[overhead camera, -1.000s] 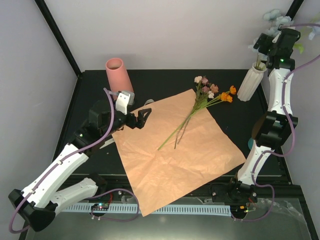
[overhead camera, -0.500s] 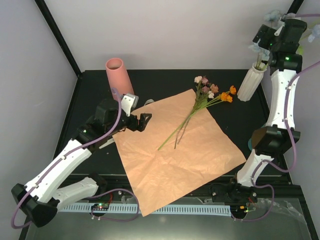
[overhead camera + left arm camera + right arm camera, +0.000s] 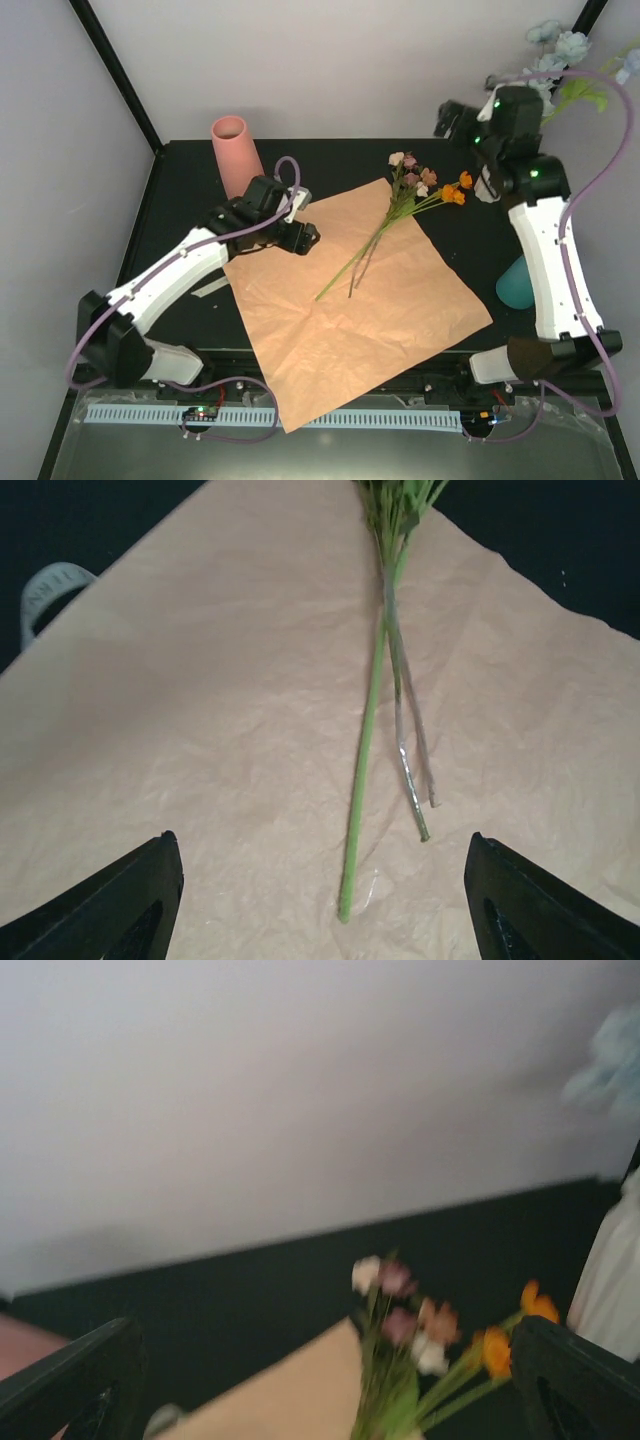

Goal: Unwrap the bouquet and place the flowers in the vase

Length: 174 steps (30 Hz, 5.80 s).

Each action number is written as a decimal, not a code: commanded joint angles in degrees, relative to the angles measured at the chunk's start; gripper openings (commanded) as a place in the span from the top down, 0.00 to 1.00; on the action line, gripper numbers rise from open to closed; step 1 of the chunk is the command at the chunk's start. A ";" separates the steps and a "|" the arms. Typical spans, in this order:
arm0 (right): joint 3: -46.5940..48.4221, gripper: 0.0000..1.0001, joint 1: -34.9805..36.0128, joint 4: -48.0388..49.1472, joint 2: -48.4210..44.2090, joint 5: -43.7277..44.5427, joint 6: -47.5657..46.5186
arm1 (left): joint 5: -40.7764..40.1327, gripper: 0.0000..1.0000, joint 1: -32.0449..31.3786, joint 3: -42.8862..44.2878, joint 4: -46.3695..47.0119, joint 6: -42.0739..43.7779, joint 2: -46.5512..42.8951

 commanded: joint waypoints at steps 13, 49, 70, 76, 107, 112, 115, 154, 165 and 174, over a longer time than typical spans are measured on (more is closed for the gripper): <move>-23.42 0.00 8.96 -13.08 -11.58 9.36 6.16 | 11.35 0.48 -6.99 17.61 -3.28 -7.41 28.49; -26.03 0.00 10.73 -9.67 -13.12 11.73 -1.70 | 7.82 0.82 -11.01 29.55 -8.20 -12.29 49.55; -19.01 0.00 10.93 -7.63 -13.42 -2.17 -0.94 | 12.62 0.98 -5.47 30.07 -4.57 -16.20 28.28; -15.76 0.00 10.94 -3.58 -10.36 -21.24 2.33 | 14.63 0.99 -4.44 24.21 -2.43 -18.61 17.55; -23.59 0.11 17.87 35.32 -12.51 -37.95 29.01 | 31.01 0.99 -4.54 6.46 -3.23 -10.02 -15.12; -17.64 0.24 17.75 37.46 -7.45 -37.88 28.38 | 30.26 0.98 -4.70 7.55 -5.40 -8.04 -14.57; -14.97 0.43 17.66 36.78 -6.22 -37.07 26.89 | 26.80 0.98 -4.75 6.88 -5.71 -7.56 -14.82; 6.55 0.98 1.62 14.12 -2.99 -8.08 -10.60 | -15.97 0.01 -4.38 17.80 -5.33 4.29 -4.48; 24.53 0.99 -10.85 15.29 10.89 -4.44 -15.62 | -13.41 0.01 -4.05 8.50 1.54 3.93 -8.94; 31.69 0.98 -16.57 18.72 18.02 -2.43 -17.46 | -12.29 0.01 -3.41 8.83 6.15 5.74 -5.99</move>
